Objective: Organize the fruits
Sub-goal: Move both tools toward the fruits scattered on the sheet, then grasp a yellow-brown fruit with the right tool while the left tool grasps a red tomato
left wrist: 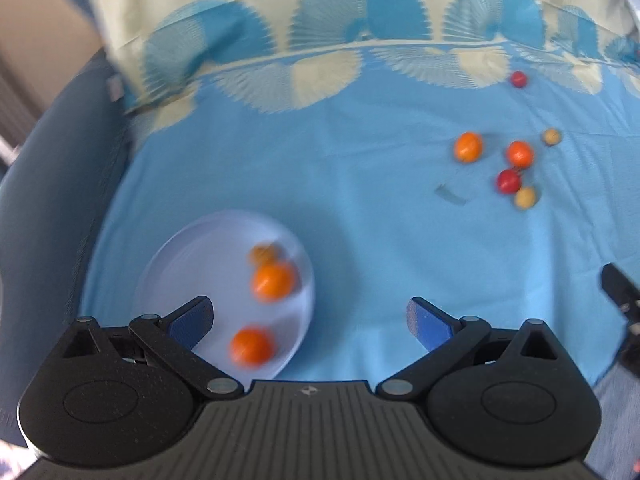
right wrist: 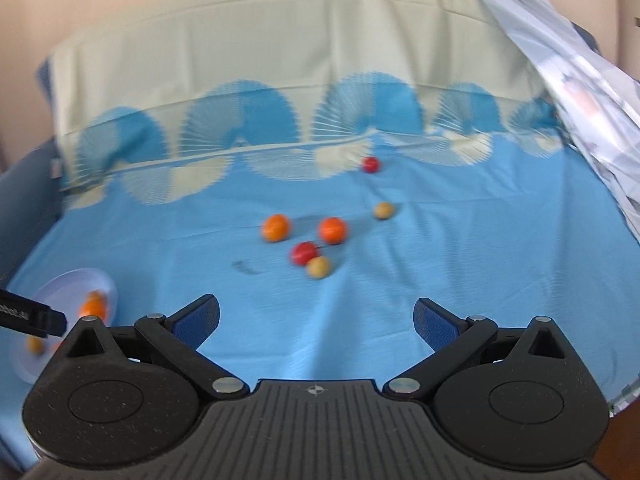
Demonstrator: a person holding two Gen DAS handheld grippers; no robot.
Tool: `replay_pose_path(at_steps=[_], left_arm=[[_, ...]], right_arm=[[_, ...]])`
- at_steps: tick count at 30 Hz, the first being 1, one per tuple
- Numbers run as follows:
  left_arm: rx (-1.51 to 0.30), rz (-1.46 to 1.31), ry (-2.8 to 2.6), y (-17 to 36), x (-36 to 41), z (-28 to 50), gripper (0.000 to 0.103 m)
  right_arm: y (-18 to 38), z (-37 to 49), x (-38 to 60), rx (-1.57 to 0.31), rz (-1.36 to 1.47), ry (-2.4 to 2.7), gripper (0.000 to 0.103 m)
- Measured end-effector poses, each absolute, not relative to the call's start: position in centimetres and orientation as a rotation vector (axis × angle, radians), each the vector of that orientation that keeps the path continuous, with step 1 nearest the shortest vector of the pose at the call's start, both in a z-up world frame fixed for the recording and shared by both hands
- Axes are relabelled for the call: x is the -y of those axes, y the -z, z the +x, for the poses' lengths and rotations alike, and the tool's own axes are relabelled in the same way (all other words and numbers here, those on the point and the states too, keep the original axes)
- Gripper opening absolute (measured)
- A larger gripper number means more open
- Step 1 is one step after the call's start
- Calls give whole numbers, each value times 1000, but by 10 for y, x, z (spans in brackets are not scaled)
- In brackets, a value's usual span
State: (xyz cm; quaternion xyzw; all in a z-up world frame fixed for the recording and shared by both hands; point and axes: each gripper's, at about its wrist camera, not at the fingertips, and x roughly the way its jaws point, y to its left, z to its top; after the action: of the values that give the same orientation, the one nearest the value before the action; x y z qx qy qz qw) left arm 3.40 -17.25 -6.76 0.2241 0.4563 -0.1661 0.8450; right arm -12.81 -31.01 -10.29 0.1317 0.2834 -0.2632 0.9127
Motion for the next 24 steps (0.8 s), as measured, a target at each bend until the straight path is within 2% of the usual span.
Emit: replay_pose_path(at_steps=[7, 12, 13, 14, 16, 17, 20, 24], left_arm=[[-1011, 473, 353, 95, 234, 83, 103], [-1023, 504, 333, 110, 251, 102, 103], [-1027, 509, 332, 114, 254, 105, 103], [-1032, 513, 332, 117, 257, 108, 103], [-1039, 513, 340, 124, 266, 112, 103], [-1039, 509, 351, 126, 272, 113, 103], [-1027, 489, 412, 130, 296, 113, 103], [-1016, 476, 530, 142, 339, 107, 103]], right_arm=[[159, -57, 353, -621, 97, 459, 102], [189, -5, 374, -666, 59, 398, 95], [194, 1, 377, -672, 61, 394, 87], [198, 5, 381, -680, 68, 382, 66], [206, 7, 386, -701, 84, 362, 32], [207, 3, 387, -684, 81, 362, 28], [206, -11, 401, -666, 94, 491, 28], [206, -39, 454, -633, 277, 773, 28]])
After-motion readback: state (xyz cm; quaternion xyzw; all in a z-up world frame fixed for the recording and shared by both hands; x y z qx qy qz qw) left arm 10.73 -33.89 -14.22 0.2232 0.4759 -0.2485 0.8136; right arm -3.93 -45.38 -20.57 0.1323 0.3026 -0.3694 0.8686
